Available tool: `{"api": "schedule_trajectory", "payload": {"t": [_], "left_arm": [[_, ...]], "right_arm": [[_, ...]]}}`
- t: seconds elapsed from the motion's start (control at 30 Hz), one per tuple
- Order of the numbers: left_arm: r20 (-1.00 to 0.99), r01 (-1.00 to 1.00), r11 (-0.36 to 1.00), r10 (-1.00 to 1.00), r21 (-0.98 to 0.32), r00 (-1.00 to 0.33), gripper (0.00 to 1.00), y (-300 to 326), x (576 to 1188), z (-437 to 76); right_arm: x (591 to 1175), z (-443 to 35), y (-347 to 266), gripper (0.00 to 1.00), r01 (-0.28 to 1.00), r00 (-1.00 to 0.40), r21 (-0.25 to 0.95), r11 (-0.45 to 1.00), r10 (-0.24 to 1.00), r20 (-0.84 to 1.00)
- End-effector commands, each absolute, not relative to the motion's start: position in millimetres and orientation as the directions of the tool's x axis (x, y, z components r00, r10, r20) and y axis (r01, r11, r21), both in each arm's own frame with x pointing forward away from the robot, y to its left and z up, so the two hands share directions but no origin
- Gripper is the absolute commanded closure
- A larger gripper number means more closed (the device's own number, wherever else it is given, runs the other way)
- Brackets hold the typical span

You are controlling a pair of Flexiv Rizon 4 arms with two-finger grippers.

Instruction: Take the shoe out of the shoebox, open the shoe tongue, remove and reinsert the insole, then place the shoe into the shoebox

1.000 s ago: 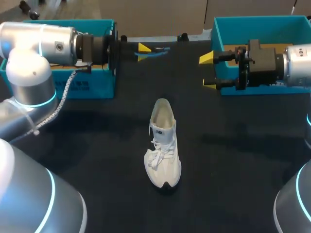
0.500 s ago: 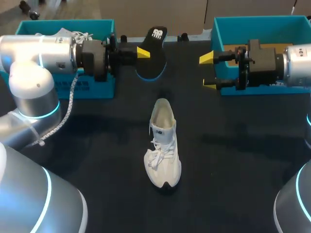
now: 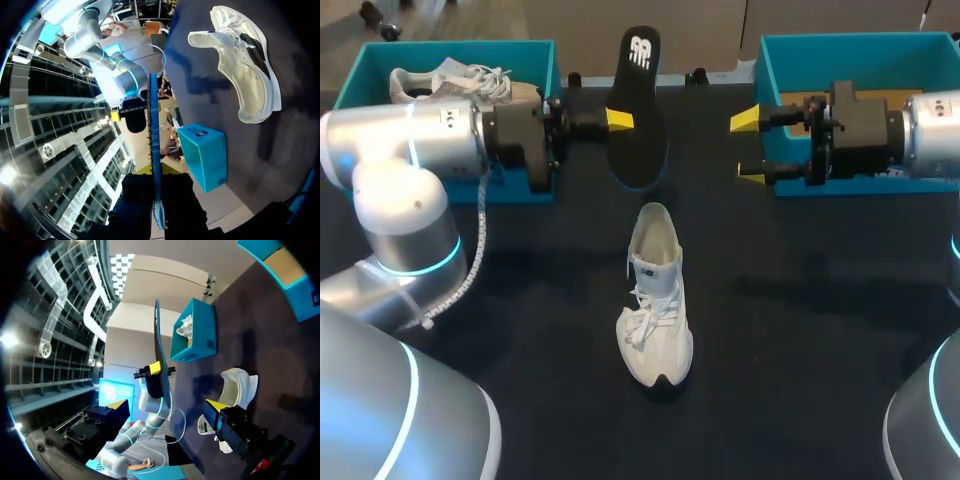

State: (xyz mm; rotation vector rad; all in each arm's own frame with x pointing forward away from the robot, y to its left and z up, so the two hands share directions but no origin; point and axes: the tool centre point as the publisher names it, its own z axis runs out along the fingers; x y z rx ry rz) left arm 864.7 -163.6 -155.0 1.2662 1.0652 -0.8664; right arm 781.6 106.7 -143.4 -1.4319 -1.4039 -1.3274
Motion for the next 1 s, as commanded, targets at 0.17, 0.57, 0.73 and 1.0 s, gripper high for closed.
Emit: {"api": "schedule_trajectory", "payload": {"t": [0.17, 0.57, 0.73, 1.0], "left_arm": [[-0.951, 0.94, 0.144, 0.058, 0.308, 0.303, 1.0, -164, 861, -155], [-0.956, 0.946, 0.137, 0.051, 0.293, 0.289, 1.0, -164, 857, -154], [-0.964, 0.955, 0.132, 0.032, 0.266, 0.264, 1.0, -166, 850, -154], [-0.969, 0.962, 0.119, 0.013, 0.247, 0.247, 1.0, -180, 839, -158]], "right_arm": [[782, -144, 108, 0.0, 0.976, -0.122, 0.16, -0.149, 0.235, 0.964], [783, -145, 113, 0.0, 0.976, -0.126, 0.163, -0.143, 0.236, 0.963], [787, -148, 126, 0.0, 0.977, -0.134, 0.167, -0.133, 0.225, 0.965], [792, -155, 150, 0.0, 0.985, -0.117, 0.139, -0.106, 0.192, 0.974]]}}
